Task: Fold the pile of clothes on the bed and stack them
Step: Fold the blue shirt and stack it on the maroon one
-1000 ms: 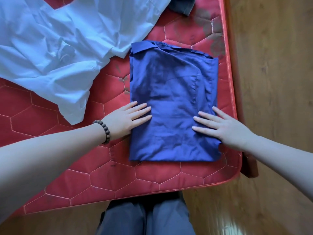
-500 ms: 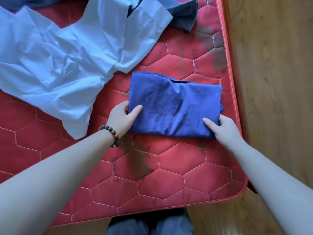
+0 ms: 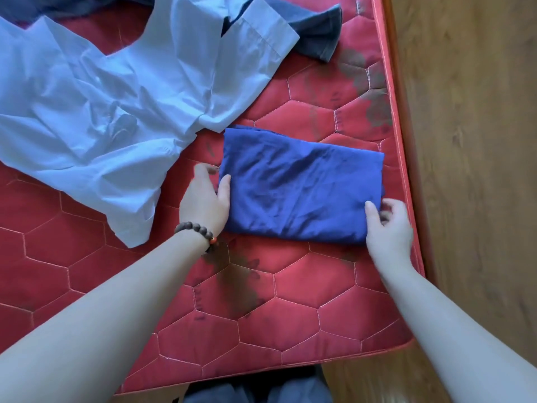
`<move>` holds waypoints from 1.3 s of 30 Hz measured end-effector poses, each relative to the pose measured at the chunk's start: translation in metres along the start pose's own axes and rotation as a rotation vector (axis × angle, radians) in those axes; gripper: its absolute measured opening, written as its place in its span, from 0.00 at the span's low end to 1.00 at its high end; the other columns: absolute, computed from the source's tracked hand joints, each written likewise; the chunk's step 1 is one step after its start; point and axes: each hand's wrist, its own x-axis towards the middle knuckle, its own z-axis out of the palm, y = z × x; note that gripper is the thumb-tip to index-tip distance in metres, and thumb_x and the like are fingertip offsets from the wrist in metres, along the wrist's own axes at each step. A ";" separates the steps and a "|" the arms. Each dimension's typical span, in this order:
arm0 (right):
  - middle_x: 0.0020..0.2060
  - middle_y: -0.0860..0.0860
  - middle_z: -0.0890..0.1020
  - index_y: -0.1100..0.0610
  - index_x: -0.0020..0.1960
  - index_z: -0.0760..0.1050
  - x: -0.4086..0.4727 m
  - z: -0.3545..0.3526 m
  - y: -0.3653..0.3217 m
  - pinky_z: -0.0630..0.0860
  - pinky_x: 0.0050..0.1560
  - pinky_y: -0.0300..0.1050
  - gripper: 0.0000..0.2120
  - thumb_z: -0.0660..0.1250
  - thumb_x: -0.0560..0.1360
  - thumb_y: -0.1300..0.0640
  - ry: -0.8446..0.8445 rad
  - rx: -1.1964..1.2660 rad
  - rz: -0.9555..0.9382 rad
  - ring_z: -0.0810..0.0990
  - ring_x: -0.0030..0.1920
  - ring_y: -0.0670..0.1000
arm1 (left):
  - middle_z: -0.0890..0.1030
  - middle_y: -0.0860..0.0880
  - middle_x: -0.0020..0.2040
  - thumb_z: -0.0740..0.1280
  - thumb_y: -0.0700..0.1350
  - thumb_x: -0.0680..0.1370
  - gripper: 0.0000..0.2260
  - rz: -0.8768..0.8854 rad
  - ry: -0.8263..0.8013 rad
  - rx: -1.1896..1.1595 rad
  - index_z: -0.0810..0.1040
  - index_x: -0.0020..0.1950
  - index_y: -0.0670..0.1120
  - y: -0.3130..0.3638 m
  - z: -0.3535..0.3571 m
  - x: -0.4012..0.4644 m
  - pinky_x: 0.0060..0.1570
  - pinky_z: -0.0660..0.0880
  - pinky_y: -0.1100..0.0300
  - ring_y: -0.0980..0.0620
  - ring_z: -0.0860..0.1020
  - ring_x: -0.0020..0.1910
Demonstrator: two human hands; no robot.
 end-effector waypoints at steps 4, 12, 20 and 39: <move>0.58 0.61 0.72 0.62 0.63 0.71 0.000 0.001 -0.005 0.67 0.61 0.54 0.19 0.64 0.76 0.54 0.293 -0.272 -0.392 0.72 0.57 0.60 | 0.74 0.41 0.60 0.62 0.48 0.77 0.16 0.381 0.216 0.164 0.73 0.61 0.42 0.008 0.001 -0.003 0.55 0.68 0.47 0.41 0.72 0.59; 0.73 0.57 0.67 0.62 0.73 0.65 -0.002 0.111 -0.045 0.57 0.73 0.62 0.25 0.58 0.79 0.55 -0.018 -0.619 -0.894 0.63 0.74 0.55 | 0.60 0.44 0.77 0.55 0.48 0.79 0.26 0.802 -0.076 0.583 0.62 0.76 0.42 0.023 0.062 0.021 0.73 0.52 0.41 0.42 0.57 0.77; 0.77 0.53 0.58 0.51 0.78 0.58 0.014 0.106 -0.032 0.49 0.75 0.61 0.28 0.53 0.79 0.45 -0.004 -0.757 -0.708 0.56 0.77 0.53 | 0.57 0.47 0.79 0.54 0.56 0.79 0.28 0.875 -0.131 0.541 0.59 0.78 0.50 0.016 0.061 0.050 0.75 0.50 0.43 0.44 0.52 0.78; 0.70 0.57 0.62 0.42 0.74 0.63 0.020 0.038 -0.022 0.65 0.64 0.54 0.33 0.65 0.72 0.34 0.086 -0.474 -0.192 0.65 0.65 0.58 | 0.64 0.38 0.68 0.68 0.50 0.77 0.19 0.201 0.096 -0.076 0.75 0.68 0.53 0.014 0.046 0.003 0.64 0.69 0.50 0.41 0.69 0.61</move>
